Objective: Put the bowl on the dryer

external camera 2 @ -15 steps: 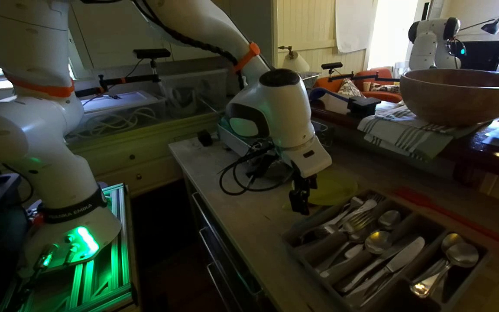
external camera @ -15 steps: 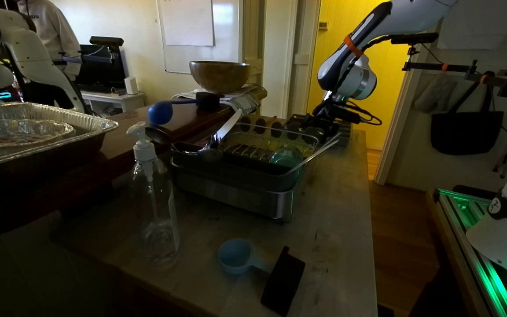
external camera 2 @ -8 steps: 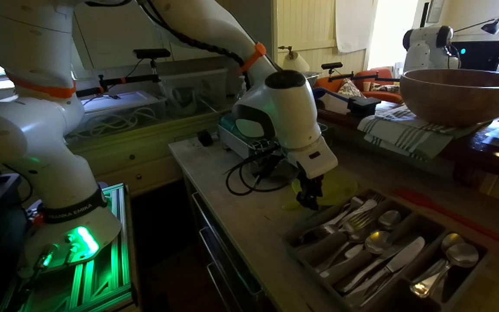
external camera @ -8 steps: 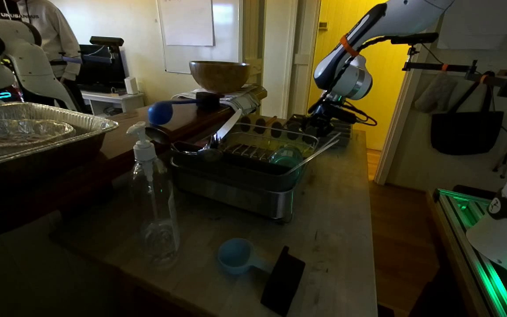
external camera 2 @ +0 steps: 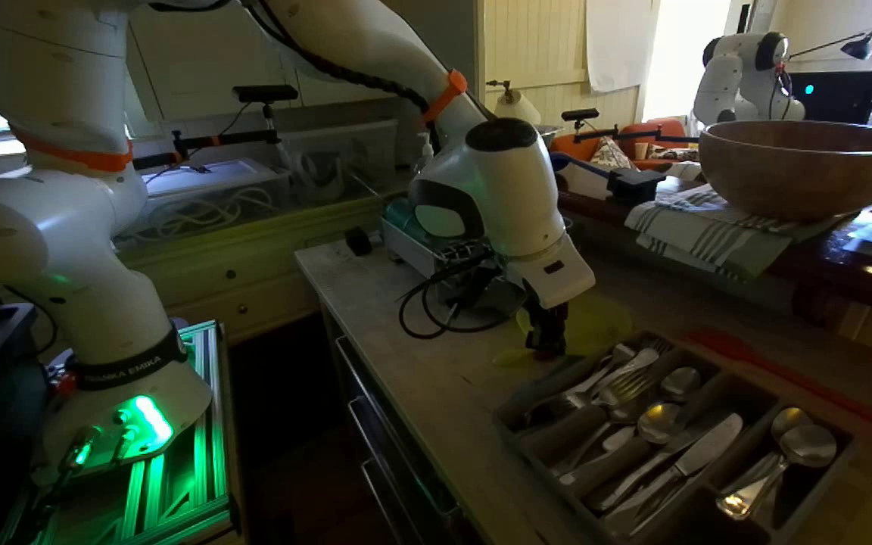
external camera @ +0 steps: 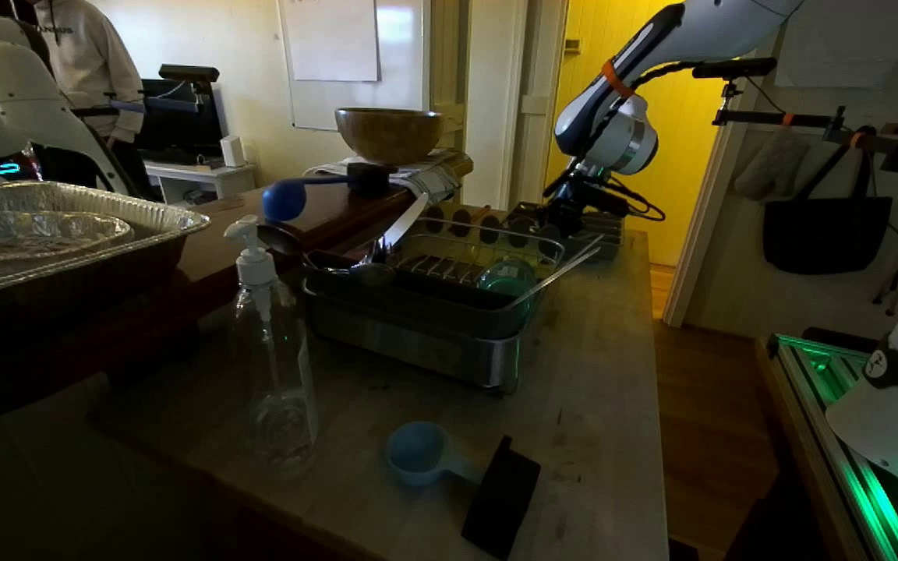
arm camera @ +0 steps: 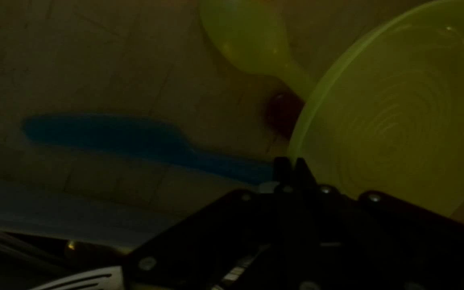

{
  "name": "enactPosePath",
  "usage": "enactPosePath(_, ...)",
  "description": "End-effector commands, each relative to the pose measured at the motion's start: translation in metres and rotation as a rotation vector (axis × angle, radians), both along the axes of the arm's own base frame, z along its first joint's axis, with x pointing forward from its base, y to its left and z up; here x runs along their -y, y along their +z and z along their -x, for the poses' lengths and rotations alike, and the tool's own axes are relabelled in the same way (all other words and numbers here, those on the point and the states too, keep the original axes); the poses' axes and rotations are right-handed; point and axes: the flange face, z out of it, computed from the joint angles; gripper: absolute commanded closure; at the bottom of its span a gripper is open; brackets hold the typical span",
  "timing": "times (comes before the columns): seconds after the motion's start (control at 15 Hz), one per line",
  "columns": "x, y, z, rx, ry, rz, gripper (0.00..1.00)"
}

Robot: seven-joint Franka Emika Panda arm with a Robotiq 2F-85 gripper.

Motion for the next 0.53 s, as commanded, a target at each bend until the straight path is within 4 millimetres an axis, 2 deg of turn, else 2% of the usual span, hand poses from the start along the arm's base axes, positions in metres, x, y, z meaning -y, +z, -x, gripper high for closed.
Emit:
enactPosePath(0.0,0.004,-0.005,-0.002,0.006,-0.006,-0.004,0.99)
enactPosePath(0.2,0.005,0.005,0.0,0.02,-0.005,-0.008,0.99)
enactPosePath(0.47,0.008,0.034,0.004,0.064,0.008,0.014,0.99)
